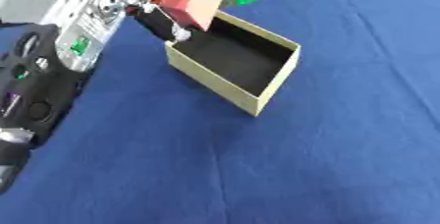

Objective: Pick up objects on the table and place them in the box.

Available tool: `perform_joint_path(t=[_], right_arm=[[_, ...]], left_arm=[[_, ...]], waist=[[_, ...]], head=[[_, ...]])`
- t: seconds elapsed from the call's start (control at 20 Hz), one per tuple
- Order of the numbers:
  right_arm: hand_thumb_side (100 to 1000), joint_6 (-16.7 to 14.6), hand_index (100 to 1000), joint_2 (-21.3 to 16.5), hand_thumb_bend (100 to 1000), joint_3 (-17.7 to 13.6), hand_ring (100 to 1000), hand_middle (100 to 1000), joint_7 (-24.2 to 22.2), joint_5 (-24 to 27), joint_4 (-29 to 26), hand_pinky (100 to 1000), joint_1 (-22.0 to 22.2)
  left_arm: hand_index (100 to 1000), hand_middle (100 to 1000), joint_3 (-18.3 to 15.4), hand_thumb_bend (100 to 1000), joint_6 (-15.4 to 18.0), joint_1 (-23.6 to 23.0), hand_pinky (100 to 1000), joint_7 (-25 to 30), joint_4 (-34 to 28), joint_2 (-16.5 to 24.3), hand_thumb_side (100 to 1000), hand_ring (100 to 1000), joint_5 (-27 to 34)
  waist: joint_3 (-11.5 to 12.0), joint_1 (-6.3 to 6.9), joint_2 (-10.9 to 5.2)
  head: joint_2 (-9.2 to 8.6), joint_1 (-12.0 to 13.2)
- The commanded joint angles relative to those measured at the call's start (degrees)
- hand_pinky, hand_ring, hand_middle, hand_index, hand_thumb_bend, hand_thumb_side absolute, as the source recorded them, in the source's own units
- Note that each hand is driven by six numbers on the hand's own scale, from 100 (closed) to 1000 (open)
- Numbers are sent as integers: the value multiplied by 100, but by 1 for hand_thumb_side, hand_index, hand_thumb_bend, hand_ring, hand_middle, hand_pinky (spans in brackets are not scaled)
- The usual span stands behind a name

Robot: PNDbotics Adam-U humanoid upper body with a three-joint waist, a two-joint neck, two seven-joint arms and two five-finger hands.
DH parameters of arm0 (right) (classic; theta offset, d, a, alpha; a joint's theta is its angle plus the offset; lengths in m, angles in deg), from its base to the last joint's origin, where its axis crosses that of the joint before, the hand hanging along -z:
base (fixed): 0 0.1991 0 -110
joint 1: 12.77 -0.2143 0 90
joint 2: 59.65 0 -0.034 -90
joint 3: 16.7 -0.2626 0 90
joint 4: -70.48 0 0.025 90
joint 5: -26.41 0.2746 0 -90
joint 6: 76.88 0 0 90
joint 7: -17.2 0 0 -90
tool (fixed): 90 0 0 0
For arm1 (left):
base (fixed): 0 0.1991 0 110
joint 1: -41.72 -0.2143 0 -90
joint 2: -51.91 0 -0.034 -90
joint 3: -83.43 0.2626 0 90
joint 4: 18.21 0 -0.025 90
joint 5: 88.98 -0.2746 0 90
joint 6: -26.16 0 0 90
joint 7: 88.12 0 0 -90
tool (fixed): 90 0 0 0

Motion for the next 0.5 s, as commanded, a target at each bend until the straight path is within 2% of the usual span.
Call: perform_joint_path(t=[0.05, 0.15, 0.35, 0.5], right_arm=[[986, -13, 852, -65, 100, -5, 817, 824, -59, 40, -80, 845, -131], [986, -20, 852, -46, 100, 15, 817, 824, -84, 46, -80, 845, -172], [986, -37, 852, -15, 100, 61, 817, 824, -137, 56, -80, 845, -264], [986, -53, 852, -1, 100, 84, 817, 824, -164, 61, -80, 845, -319]], left_arm=[[882, 801, -90, 100, -45, 115, 716, -298, 92, -39, 110, 809, 0], [883, 802, -111, 100, -34, 127, 715, -496, 182, -89, 127, 810, 46], [893, 811, -116, 113, 11, 127, 722, -800, 381, -140, 231, 816, -60], [918, 835, -165, 260, 34, 95, 747, -919, 603, -175, 346, 838, -216]], waist=[[-86, -20, -79], [-163, 3, -54], [-275, 53, -3], [-341, 73, 27]], head=[[-106, 159], [-121, 228], [-146, 295], [-160, 324]])
